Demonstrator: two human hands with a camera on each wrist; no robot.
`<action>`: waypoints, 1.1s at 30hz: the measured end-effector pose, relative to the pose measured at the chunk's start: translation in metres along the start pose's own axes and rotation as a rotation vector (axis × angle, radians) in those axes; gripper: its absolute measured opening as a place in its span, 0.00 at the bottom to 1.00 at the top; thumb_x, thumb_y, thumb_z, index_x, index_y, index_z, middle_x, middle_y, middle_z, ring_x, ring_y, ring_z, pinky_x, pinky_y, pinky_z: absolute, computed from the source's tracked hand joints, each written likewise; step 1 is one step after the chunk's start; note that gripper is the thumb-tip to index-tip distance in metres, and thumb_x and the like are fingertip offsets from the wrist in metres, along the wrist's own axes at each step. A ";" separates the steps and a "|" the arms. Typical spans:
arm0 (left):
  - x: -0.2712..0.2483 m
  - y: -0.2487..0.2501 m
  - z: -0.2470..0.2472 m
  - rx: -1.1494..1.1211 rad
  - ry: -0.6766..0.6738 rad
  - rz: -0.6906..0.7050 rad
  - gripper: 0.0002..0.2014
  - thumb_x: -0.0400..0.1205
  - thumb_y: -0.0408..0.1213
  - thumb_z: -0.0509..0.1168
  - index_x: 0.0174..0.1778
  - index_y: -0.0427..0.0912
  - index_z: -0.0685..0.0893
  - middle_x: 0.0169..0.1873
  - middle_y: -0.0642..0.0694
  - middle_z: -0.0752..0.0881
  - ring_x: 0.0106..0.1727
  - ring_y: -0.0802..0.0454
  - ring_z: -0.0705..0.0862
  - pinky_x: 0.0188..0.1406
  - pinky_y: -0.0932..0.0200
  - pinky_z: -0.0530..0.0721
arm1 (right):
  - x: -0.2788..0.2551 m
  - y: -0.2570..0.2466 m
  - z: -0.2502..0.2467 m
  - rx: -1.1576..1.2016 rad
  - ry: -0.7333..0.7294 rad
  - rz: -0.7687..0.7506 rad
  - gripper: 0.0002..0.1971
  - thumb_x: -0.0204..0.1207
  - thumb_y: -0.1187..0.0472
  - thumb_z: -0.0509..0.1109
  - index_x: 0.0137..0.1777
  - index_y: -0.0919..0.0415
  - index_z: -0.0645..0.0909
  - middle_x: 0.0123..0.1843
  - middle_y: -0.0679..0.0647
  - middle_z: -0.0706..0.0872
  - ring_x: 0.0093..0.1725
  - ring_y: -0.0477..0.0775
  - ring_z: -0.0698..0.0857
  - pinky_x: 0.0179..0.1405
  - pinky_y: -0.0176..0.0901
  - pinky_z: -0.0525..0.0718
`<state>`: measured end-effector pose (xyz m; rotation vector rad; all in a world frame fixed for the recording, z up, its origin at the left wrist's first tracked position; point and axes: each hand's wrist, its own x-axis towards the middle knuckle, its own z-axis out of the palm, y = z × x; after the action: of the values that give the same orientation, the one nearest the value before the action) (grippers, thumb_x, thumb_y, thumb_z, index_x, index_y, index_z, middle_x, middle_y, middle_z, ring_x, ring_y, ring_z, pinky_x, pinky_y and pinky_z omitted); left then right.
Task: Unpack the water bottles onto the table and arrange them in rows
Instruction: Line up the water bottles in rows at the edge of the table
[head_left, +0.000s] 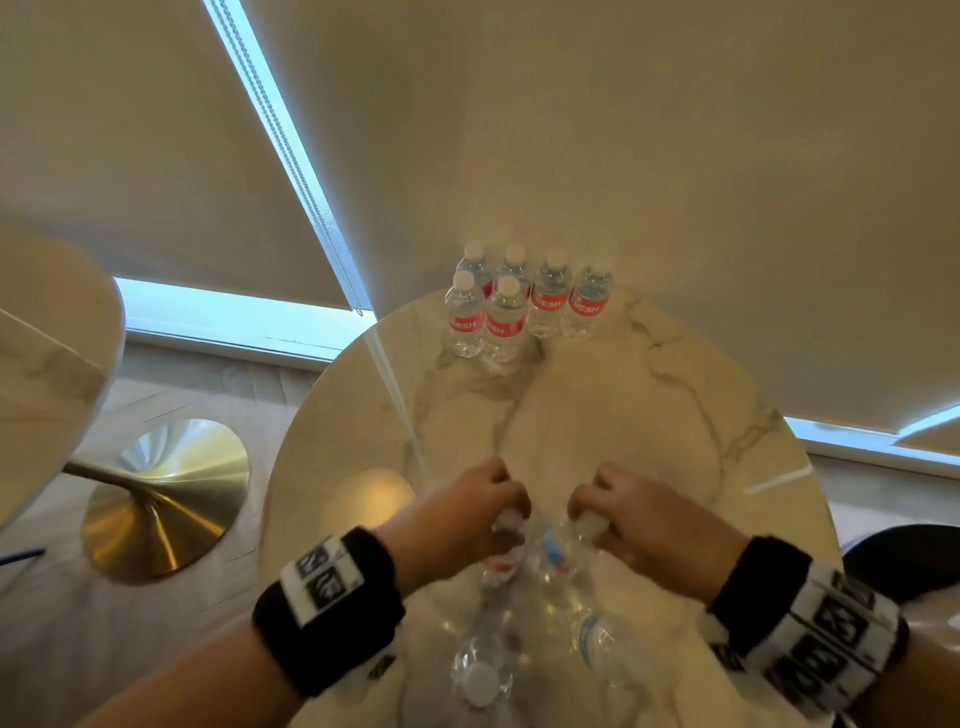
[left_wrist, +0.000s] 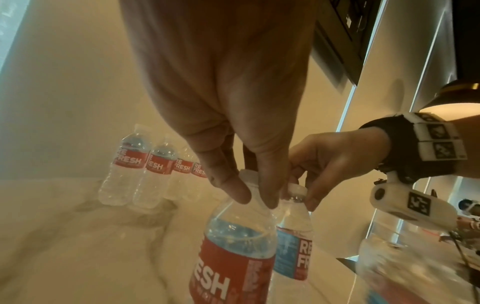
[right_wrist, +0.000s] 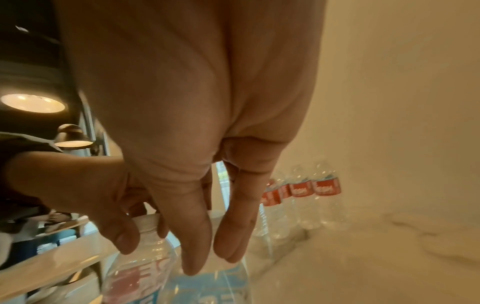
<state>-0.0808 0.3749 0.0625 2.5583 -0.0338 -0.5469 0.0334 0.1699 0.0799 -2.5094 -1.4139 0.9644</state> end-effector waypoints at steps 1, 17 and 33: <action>0.019 0.001 -0.010 0.009 0.009 -0.001 0.17 0.80 0.44 0.71 0.64 0.46 0.84 0.60 0.43 0.79 0.54 0.43 0.84 0.56 0.56 0.83 | 0.011 0.010 -0.010 -0.015 0.036 0.020 0.12 0.76 0.55 0.71 0.58 0.44 0.78 0.50 0.50 0.77 0.43 0.55 0.83 0.43 0.47 0.82; 0.229 -0.034 -0.128 0.169 0.252 -0.016 0.15 0.80 0.44 0.71 0.58 0.40 0.87 0.49 0.40 0.83 0.51 0.41 0.83 0.46 0.56 0.73 | 0.161 0.098 -0.134 -0.194 0.248 0.088 0.15 0.77 0.67 0.69 0.62 0.54 0.83 0.59 0.61 0.79 0.52 0.67 0.83 0.44 0.43 0.71; 0.235 -0.041 -0.123 0.170 0.271 -0.043 0.14 0.77 0.36 0.74 0.57 0.35 0.84 0.53 0.36 0.83 0.49 0.39 0.85 0.46 0.53 0.80 | 0.184 0.097 -0.133 -0.177 0.390 0.271 0.15 0.76 0.52 0.71 0.55 0.63 0.81 0.48 0.65 0.86 0.42 0.63 0.79 0.39 0.47 0.72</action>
<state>0.1798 0.4397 0.0507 2.7828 0.0733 -0.2161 0.2480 0.2906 0.0614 -2.8651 -1.1045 0.3523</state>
